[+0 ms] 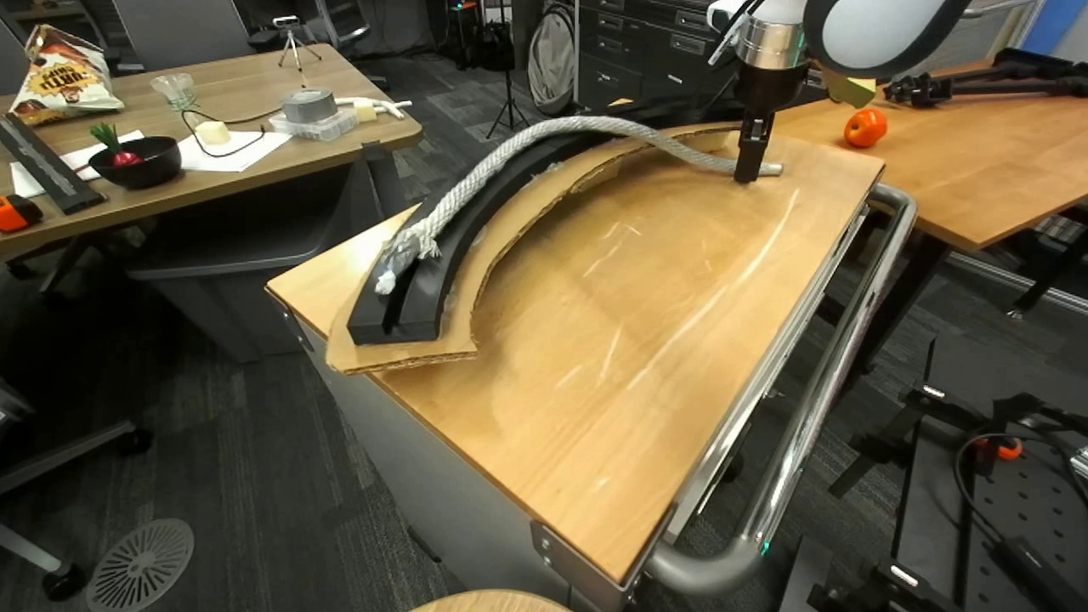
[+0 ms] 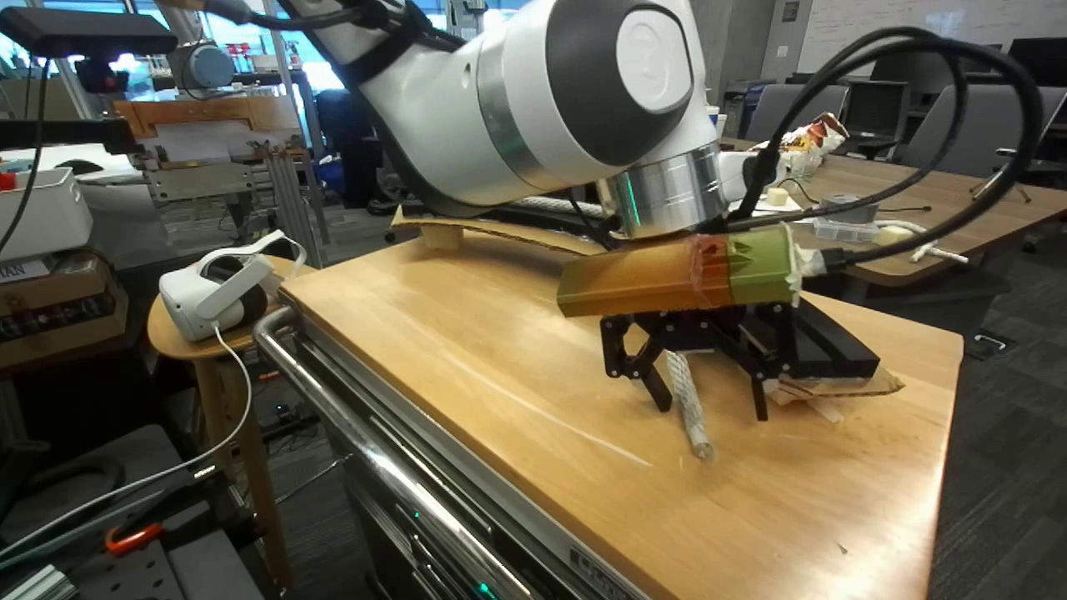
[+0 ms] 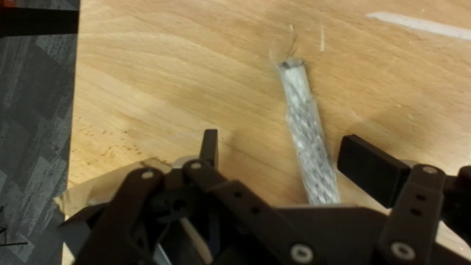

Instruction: Put the rope along the center of the black object

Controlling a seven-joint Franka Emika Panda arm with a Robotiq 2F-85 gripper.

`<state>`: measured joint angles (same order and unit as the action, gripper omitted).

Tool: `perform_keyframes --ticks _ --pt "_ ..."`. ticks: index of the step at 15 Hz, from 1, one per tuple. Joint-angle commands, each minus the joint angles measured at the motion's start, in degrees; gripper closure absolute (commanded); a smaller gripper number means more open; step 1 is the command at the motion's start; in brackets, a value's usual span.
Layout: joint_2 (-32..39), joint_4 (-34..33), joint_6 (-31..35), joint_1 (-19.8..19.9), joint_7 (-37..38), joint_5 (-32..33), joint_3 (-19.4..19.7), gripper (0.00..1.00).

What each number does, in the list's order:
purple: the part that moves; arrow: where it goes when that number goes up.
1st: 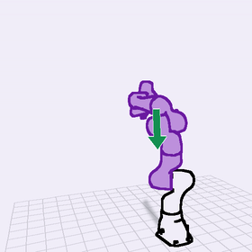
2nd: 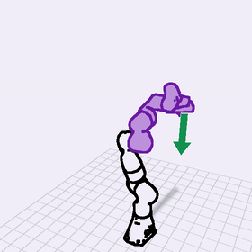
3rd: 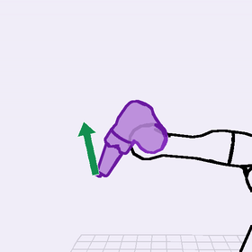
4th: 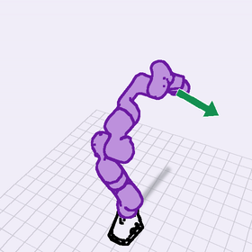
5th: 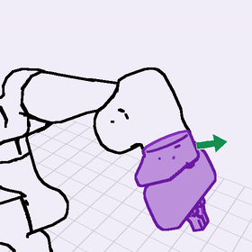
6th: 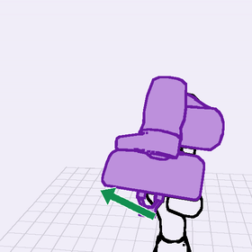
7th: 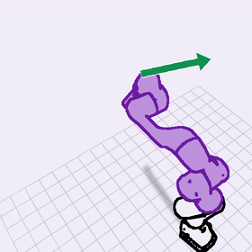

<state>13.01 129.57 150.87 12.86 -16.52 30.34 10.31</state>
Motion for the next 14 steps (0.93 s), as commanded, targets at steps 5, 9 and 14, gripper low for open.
perform_keyframes --ticks 5,9,14 --pt "1.72 -1.50 0.46 4.54 -20.42 -19.36 -3.41 0.25" --pt "-1.13 -0.07 0.77 3.43 -22.02 -18.36 -2.46 0.58" --pt "-6.53 3.24 3.32 0.51 -19.15 -9.79 -1.01 0.99"
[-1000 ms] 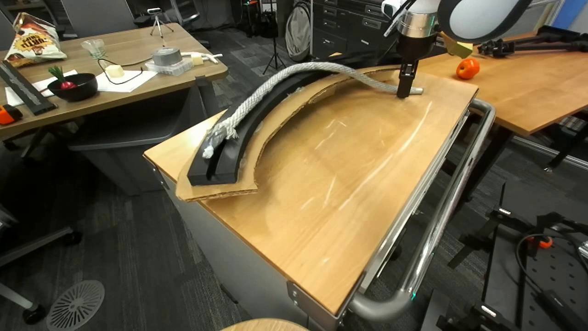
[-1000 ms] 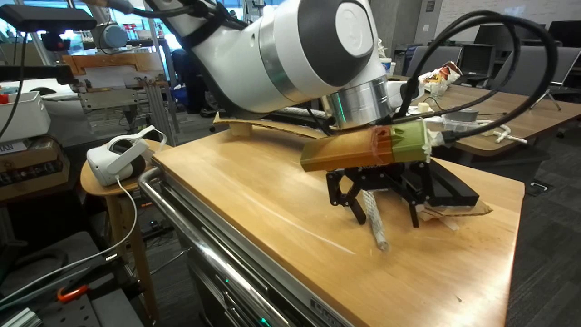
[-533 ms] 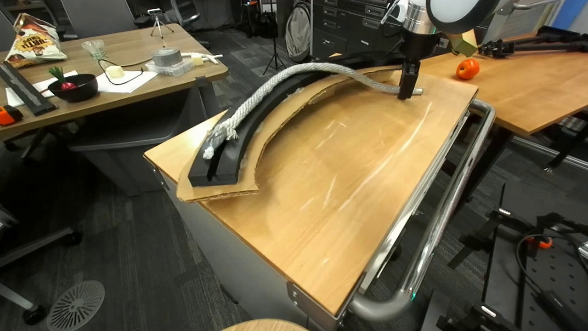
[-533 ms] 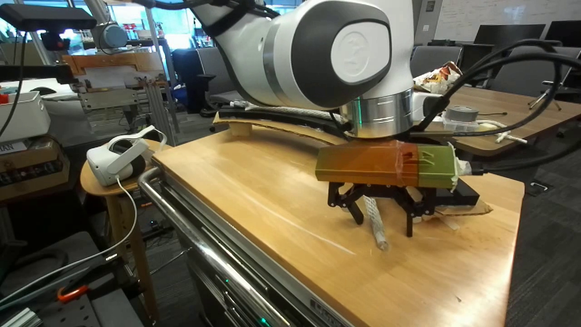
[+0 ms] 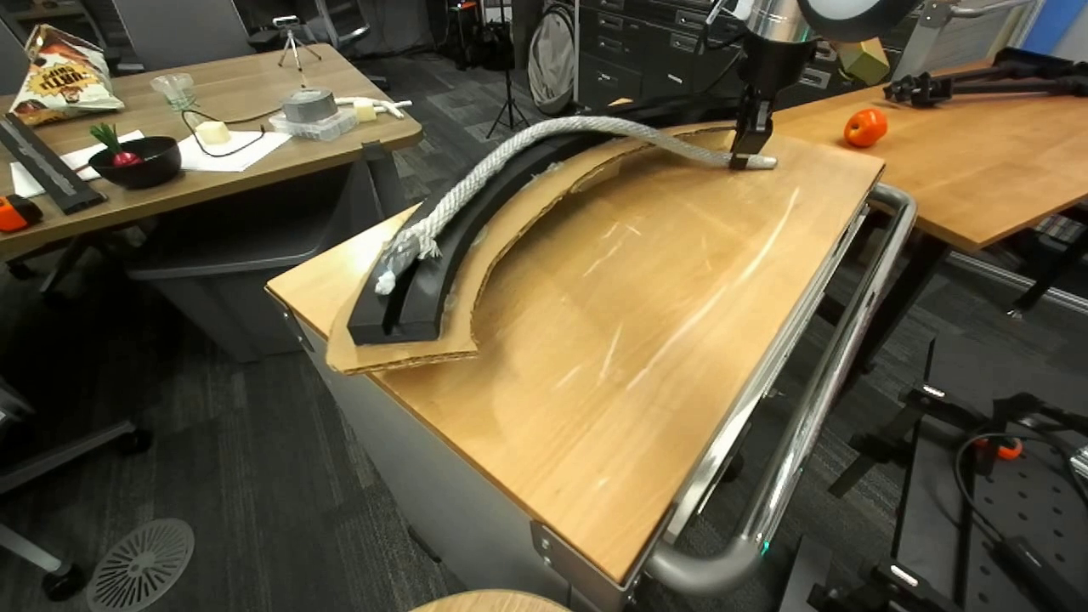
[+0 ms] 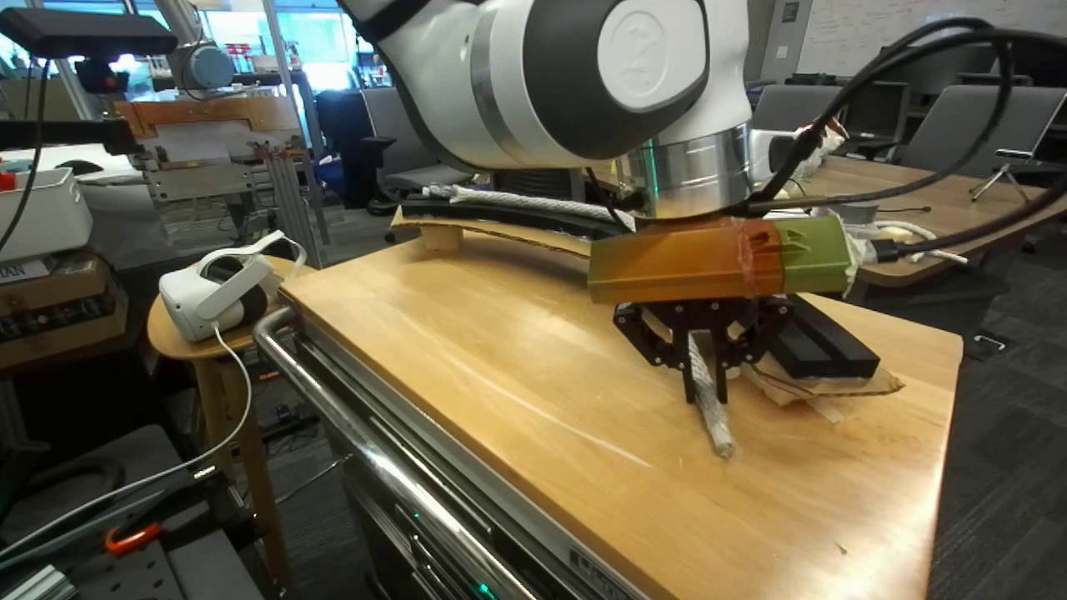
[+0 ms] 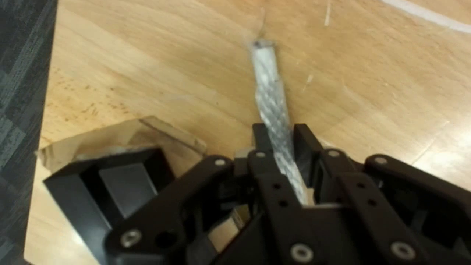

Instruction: Put the rope along the center of the black object

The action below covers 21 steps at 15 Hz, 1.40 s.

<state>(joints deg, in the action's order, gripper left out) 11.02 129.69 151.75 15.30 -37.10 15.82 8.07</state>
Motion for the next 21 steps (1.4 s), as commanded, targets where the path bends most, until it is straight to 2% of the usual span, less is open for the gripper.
perform_keyframes --ticks 1,4,8,12,14,21 --pt "-5.63 3.76 3.06 -2.46 2.18 7.12 1.51 1.00" --pt "-9.00 5.30 3.77 -3.90 7.32 16.59 2.51 0.97" --pt "-11.98 5.64 3.13 -4.34 19.26 31.84 2.63 0.97" --pt "-11.17 3.25 0.11 -4.61 29.26 43.09 1.52 0.97" --pt "-9.46 1.59 -1.24 -5.08 31.87 45.14 1.11 0.97" --pt "-3.63 -3.69 -4.93 -5.96 33.36 44.34 0.93 0.97"
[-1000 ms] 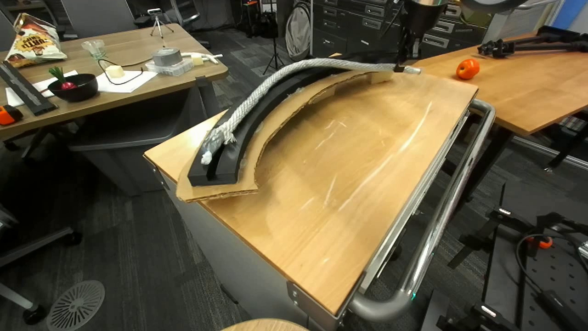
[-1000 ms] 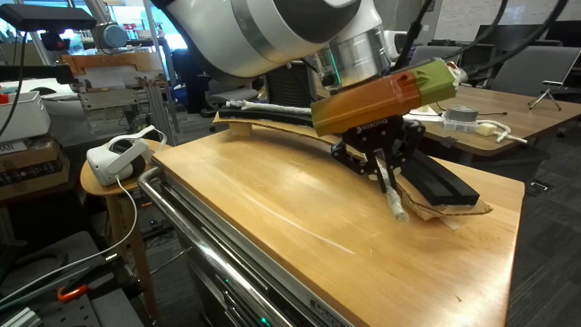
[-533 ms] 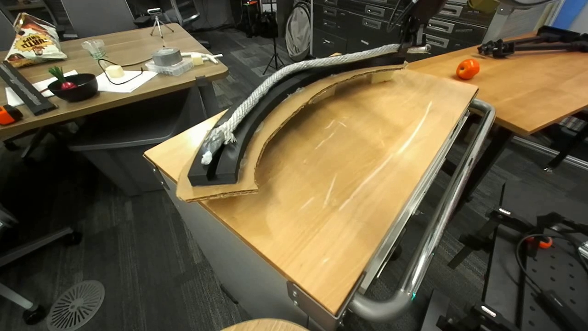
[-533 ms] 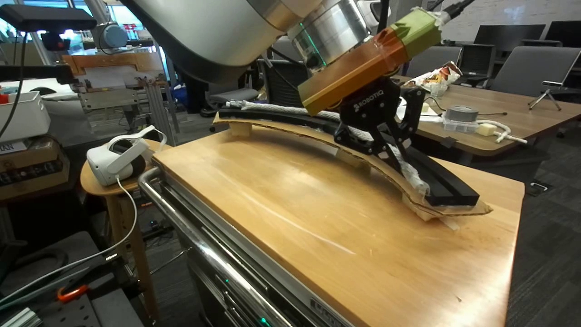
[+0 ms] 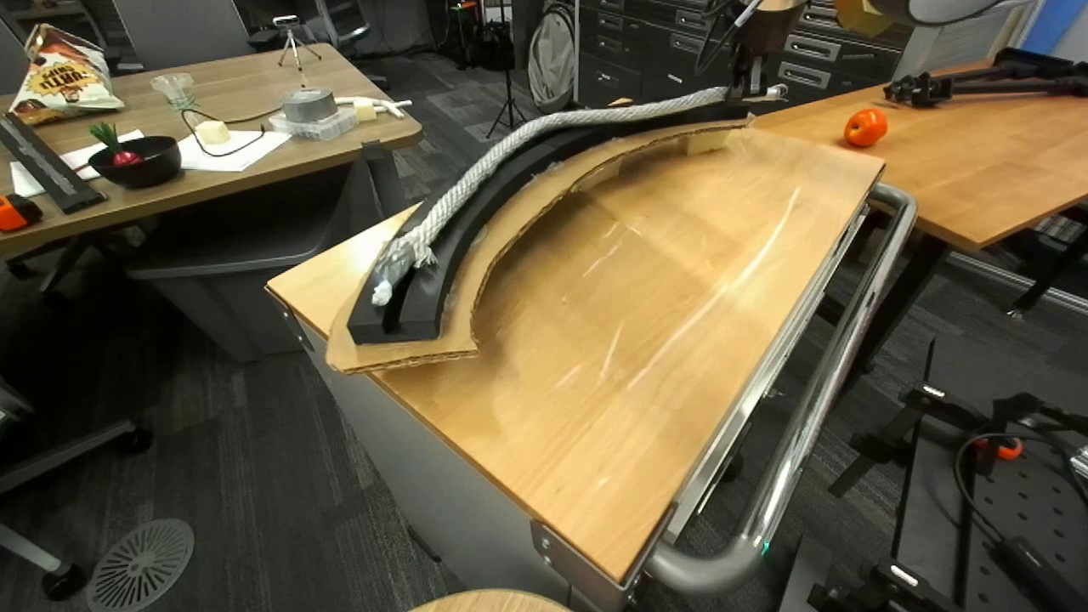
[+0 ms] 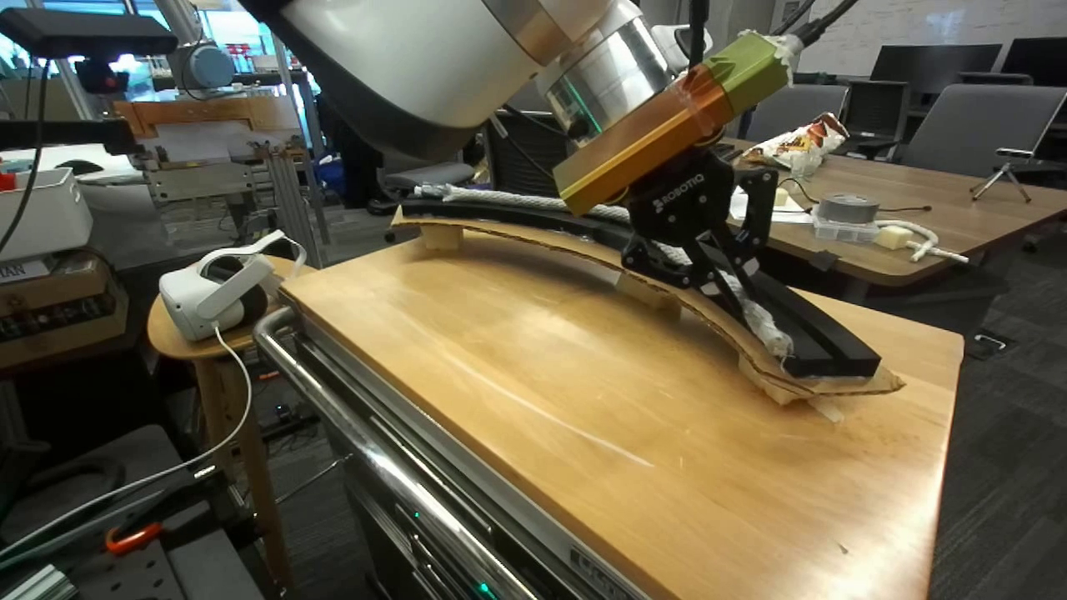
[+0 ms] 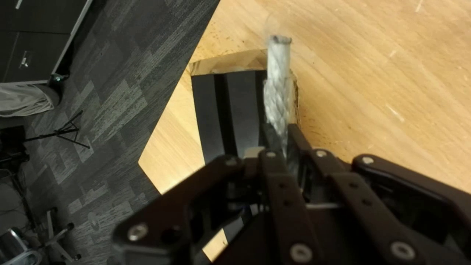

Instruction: Put the rope along the center of the black object

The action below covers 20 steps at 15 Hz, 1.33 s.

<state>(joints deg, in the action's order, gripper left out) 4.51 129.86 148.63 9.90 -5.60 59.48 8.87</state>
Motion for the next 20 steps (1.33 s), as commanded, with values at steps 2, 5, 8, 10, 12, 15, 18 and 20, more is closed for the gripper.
perform_keyframes --ticks 2,5,8,10,12,15,18,20 --pt "4.27 -5.39 -2.43 -0.52 2.91 0.94 0.36 0.97" --pt "5.71 -7.29 -2.94 -0.40 4.46 1.22 0.81 0.97" --pt "6.56 -8.87 -2.95 -0.19 5.26 0.96 1.27 0.97" --pt "7.25 -9.84 -2.87 -0.07 5.15 0.60 1.42 0.97" --pt "7.97 -10.69 -3.01 -0.05 4.80 0.41 1.45 0.97" --pt "8.92 -11.70 -2.75 0.03 4.18 -0.18 1.34 0.69" --pt "9.59 -12.47 -2.46 0.00 4.23 -0.29 1.28 0.41" --pt "9.35 -12.26 -1.94 0.16 3.42 -0.89 1.11 0.27"
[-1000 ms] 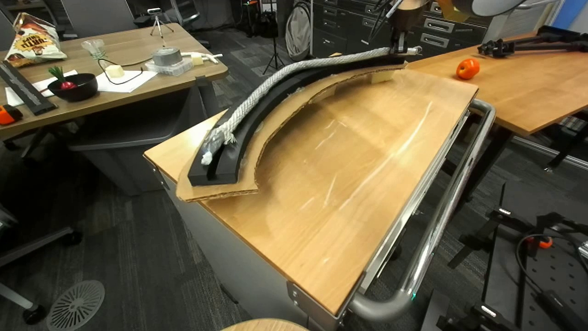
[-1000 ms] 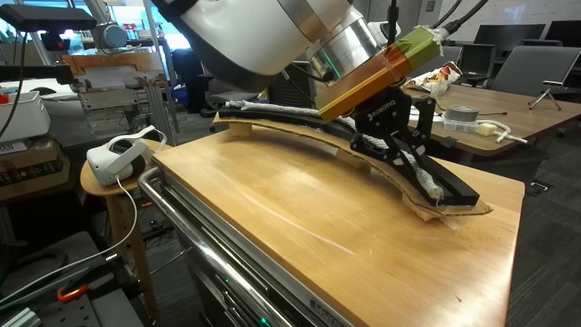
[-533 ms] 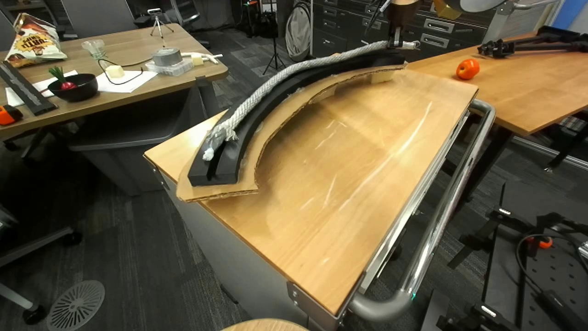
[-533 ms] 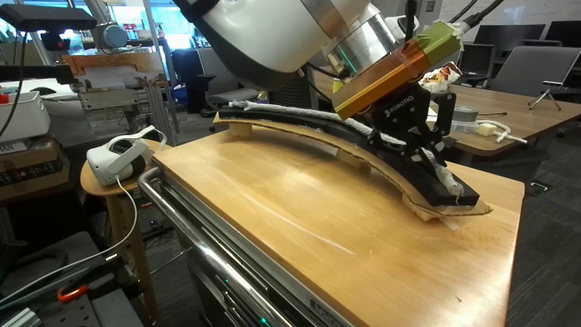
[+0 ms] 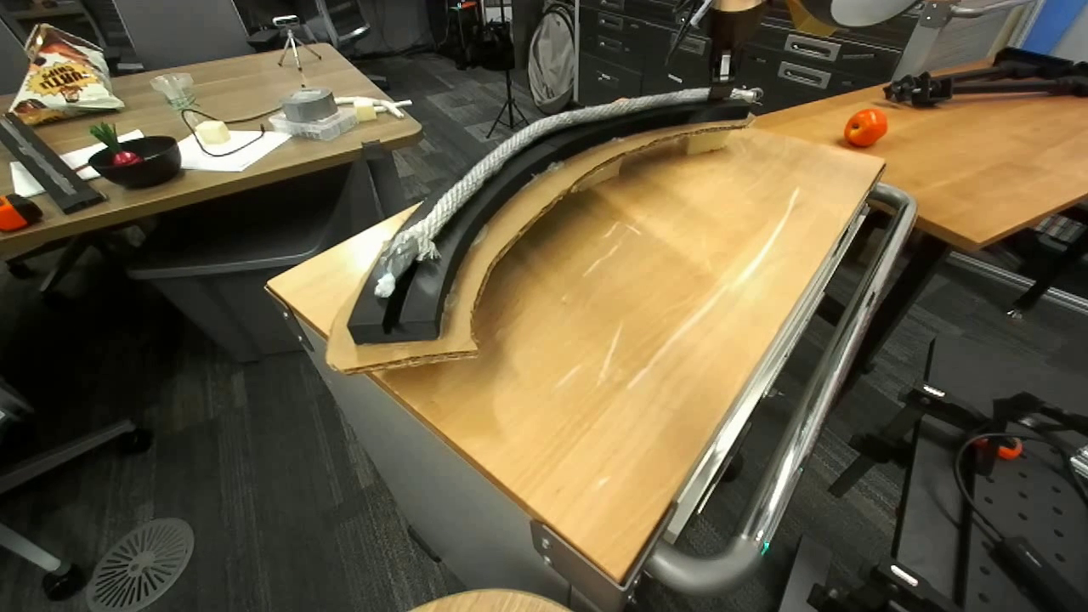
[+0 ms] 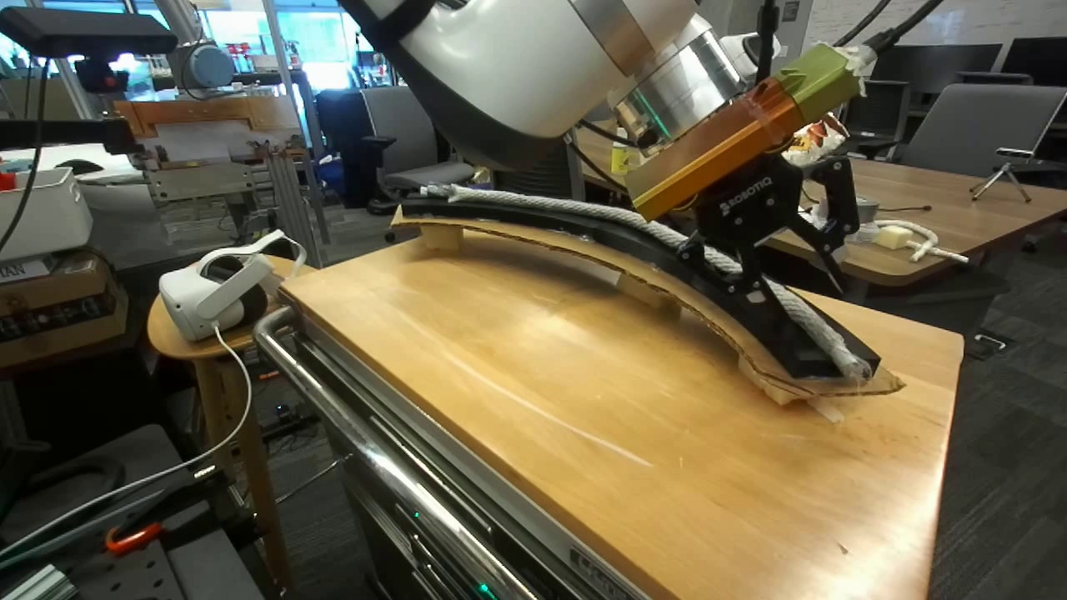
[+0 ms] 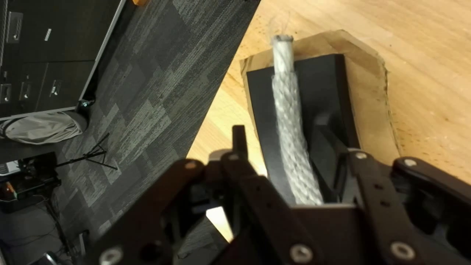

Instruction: Put the rope along the center of the black object

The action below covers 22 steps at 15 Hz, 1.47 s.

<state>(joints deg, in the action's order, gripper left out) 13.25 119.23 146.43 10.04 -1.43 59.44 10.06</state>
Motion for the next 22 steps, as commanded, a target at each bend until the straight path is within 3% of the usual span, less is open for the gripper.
perform_keyframes --ticks 1,3,4,10,14,15,19,22 --pt "0.04 -1.07 0.90 0.11 -1.13 -1.00 -0.17 0.18" --pt "-1.82 0.91 3.40 0.43 -2.81 -1.78 -0.62 0.03" --pt "-2.76 2.11 5.22 0.70 -4.95 -2.85 -1.05 0.00" --pt "-15.76 16.45 6.06 -0.32 -30.13 -13.40 -4.58 0.00" --pt "-21.00 22.80 9.13 -1.60 -45.86 -18.27 -3.18 0.00" --pt "-17.04 18.88 6.25 -1.64 -38.68 -15.65 -3.69 0.00" --pt "-19.64 22.05 6.34 -1.38 -43.29 -14.95 -3.39 0.00" --pt "-23.04 26.12 10.59 -2.58 -51.53 -12.92 -3.56 0.00"
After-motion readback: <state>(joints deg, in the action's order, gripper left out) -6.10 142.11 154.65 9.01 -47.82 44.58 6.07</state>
